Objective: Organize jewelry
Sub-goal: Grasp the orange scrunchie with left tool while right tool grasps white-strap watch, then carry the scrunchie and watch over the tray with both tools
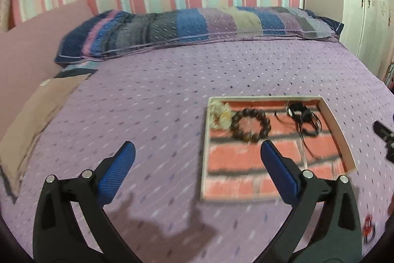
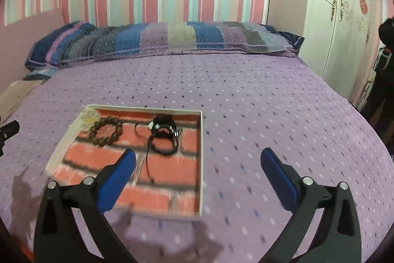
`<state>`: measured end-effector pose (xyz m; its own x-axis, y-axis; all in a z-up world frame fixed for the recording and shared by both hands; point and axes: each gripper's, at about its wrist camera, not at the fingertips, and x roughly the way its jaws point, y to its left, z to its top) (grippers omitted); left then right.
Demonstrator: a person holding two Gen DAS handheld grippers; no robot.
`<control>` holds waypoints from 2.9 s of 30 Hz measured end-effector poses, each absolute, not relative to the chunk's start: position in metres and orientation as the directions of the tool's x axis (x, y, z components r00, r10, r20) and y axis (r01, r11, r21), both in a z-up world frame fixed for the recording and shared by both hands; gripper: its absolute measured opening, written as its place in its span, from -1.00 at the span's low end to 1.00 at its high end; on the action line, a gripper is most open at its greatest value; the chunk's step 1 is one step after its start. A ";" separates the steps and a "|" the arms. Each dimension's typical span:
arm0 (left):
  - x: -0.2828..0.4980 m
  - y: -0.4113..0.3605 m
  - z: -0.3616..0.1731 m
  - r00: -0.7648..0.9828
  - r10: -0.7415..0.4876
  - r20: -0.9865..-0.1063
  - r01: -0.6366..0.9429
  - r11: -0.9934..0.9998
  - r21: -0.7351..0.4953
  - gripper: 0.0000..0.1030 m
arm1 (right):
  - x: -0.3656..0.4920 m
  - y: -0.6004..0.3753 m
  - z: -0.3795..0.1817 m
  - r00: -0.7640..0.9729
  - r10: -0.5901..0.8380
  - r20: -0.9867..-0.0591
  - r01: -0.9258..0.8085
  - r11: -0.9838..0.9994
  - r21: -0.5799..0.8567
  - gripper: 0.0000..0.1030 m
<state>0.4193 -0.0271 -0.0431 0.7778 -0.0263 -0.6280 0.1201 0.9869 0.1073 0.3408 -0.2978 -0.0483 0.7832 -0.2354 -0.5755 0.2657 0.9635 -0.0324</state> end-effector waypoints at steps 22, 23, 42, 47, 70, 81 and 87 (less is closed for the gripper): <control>0.199 0.070 -0.130 0.724 -0.017 -0.689 0.044 0.999 0.022 0.94 | 0.166 -0.249 -0.144 0.733 -0.177 -0.657 0.252 0.967 0.020 0.95; 0.198 0.070 -0.135 0.718 -0.020 -0.696 0.045 0.999 0.018 0.94 | 0.167 -0.252 -0.149 0.722 -0.178 -0.668 0.259 0.966 0.022 0.94; 0.211 0.059 -0.190 0.646 -0.051 -0.762 0.091 0.996 0.011 0.27 | 0.169 -0.250 -0.179 0.681 -0.115 -0.723 0.225 0.973 0.057 0.24; 0.214 0.057 -0.191 0.645 -0.053 -0.762 0.100 0.995 0.015 0.21 | 0.167 -0.243 -0.178 0.681 -0.105 -0.725 0.209 0.977 0.054 0.19; 0.217 0.049 -0.194 0.640 -0.078 -0.764 0.147 0.989 0.023 -0.42 | 0.166 -0.234 -0.181 0.692 -0.033 -0.722 0.167 0.979 0.116 -0.86; 0.216 0.052 -0.190 0.656 -0.088 -0.750 0.146 0.989 0.011 -0.64 | 0.158 -0.233 -0.177 0.726 -0.059 -0.685 0.177 0.979 0.104 -0.87; 0.215 0.050 -0.182 0.671 -0.101 -0.735 0.151 0.988 0.002 -0.68 | 0.158 -0.236 -0.171 0.745 -0.054 -0.665 0.180 0.976 0.123 -0.86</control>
